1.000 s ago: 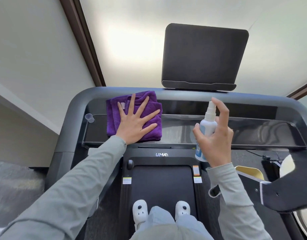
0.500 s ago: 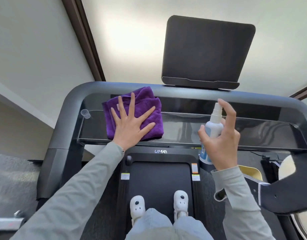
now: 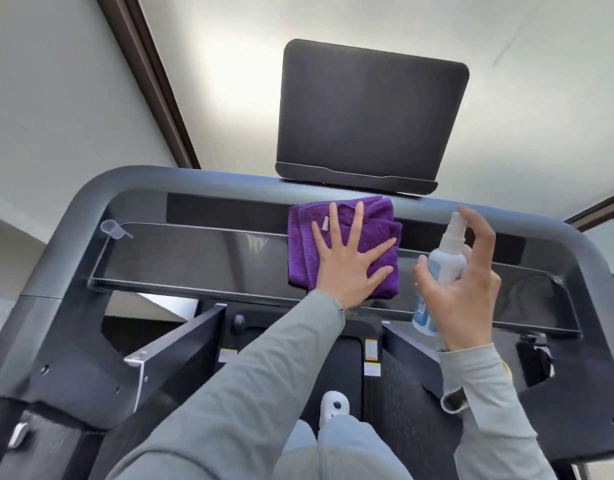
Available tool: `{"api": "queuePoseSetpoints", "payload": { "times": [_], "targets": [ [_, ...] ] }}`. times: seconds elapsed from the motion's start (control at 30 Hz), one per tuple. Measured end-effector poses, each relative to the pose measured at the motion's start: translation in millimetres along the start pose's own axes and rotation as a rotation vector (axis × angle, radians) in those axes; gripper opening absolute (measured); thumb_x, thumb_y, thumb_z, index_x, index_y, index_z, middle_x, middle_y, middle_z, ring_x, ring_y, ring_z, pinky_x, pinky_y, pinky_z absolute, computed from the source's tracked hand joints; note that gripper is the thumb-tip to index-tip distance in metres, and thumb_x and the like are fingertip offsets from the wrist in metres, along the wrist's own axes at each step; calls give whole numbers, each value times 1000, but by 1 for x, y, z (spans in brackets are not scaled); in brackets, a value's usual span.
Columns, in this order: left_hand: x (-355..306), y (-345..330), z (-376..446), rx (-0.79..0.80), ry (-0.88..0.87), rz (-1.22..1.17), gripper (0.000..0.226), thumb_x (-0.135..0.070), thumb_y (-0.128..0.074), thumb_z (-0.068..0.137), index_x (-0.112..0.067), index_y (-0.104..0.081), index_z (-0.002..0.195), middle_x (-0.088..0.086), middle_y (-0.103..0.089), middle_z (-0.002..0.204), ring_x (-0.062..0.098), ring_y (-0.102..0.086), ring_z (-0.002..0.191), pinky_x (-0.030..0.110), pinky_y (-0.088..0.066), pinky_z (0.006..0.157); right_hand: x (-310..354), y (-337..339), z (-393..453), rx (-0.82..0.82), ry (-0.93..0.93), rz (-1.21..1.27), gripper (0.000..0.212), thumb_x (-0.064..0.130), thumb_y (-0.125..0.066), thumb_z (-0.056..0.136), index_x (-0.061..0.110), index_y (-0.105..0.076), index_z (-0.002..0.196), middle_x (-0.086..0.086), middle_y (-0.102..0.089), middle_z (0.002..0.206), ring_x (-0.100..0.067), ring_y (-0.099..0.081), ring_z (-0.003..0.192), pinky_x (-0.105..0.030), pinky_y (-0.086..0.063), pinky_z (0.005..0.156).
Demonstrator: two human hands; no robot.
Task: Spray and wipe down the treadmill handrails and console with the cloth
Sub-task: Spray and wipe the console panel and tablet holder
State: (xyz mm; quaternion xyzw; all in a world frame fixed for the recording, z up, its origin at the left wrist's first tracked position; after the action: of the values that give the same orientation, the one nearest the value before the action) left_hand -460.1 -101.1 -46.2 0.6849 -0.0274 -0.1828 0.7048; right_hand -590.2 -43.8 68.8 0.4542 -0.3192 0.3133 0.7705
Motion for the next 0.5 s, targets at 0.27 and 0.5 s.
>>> {"api": "queuePoseSetpoints", "payload": {
  "times": [0.27,0.5],
  "targets": [
    [91,18,-44,-35,267,-32,56,-78,-20,86,-65,-20,140,-4,21,161,45,24,143,72,8,108,-29,11,12,23,-18,5,70,0,-69,80,26,-38,138,7,-54,67,-8,-53,55,-13,-48,66],
    [67,15,-35,-32,215,39,58,-74,-19,88,-58,-22,144,6,15,163,46,16,145,69,-6,110,-51,23,12,21,-21,30,71,-1,-68,79,26,-38,138,3,-53,68,-12,-51,55,-11,-45,64]
  ]
}}
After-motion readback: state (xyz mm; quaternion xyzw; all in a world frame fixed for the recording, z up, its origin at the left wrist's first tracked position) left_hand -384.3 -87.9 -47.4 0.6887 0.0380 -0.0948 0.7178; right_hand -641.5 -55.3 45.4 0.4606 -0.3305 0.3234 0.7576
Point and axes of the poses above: each hand's wrist, its own z-axis towards the middle knuckle, its own y-axis out of the back of the hand, x = y × z, the point moved 7 cm from there along z, towards the middle knuckle
